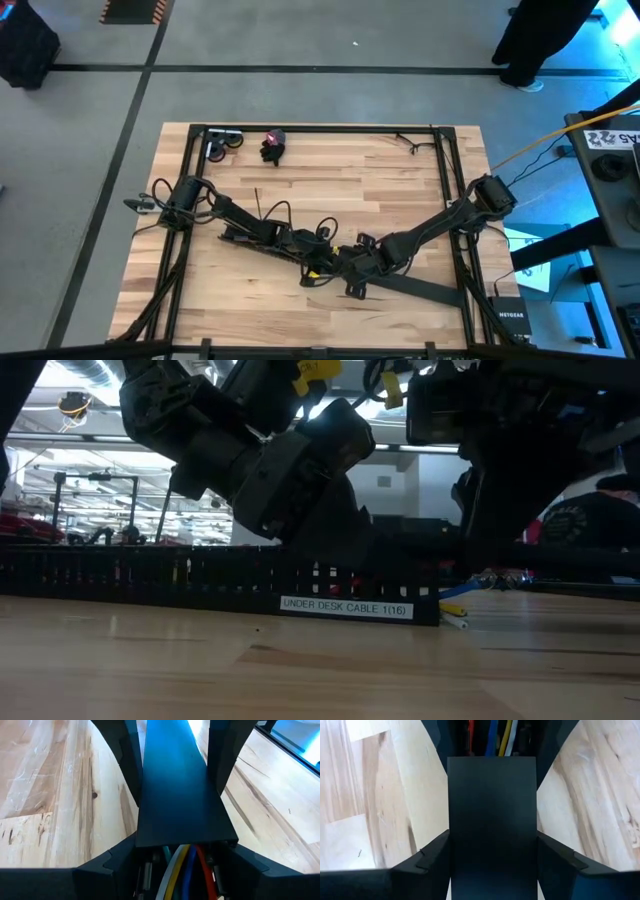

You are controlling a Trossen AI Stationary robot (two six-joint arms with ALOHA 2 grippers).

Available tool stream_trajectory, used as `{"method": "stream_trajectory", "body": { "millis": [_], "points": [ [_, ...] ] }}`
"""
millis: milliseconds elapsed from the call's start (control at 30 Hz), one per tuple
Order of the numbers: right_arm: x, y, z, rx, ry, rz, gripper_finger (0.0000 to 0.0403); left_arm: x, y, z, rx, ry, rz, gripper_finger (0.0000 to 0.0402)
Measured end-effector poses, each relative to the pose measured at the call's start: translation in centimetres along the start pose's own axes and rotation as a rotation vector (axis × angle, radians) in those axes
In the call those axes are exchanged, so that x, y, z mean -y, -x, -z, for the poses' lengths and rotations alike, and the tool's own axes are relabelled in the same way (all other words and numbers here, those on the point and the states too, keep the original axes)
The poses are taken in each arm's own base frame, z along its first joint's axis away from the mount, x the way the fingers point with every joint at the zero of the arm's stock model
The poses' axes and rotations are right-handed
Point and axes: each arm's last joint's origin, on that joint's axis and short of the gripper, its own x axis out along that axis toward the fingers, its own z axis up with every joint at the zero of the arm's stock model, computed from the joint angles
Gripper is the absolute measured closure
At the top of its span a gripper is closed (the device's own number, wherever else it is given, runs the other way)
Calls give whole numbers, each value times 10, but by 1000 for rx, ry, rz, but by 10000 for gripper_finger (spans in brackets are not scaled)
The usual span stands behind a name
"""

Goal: Ziptie cables
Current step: Close the black cable duct

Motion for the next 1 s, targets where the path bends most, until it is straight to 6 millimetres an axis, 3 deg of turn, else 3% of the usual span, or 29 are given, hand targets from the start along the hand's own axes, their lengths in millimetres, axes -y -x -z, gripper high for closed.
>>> {"method": "stream_trajectory", "body": {
  "millis": [267,400,567,633,833,1000],
  "points": [
    [2,-8,0,-11,-3,19,183,-1,0,0,7,7,-1,189],
    [2,-9,0,-8,-5,21,183,-1,3,-4,6,24,-1,162],
    [3,-10,0,-1,-18,33,183,-1,17,-19,1,1,-9,124],
    [3,-10,0,0,-19,37,183,-1,26,-30,3,-25,-9,119],
    [3,-10,0,-2,-20,38,183,1,47,-36,-115,-73,-7,117],
    [3,-10,0,-3,-20,38,183,-2,51,-16,-265,-68,-17,117]
  ]
}}
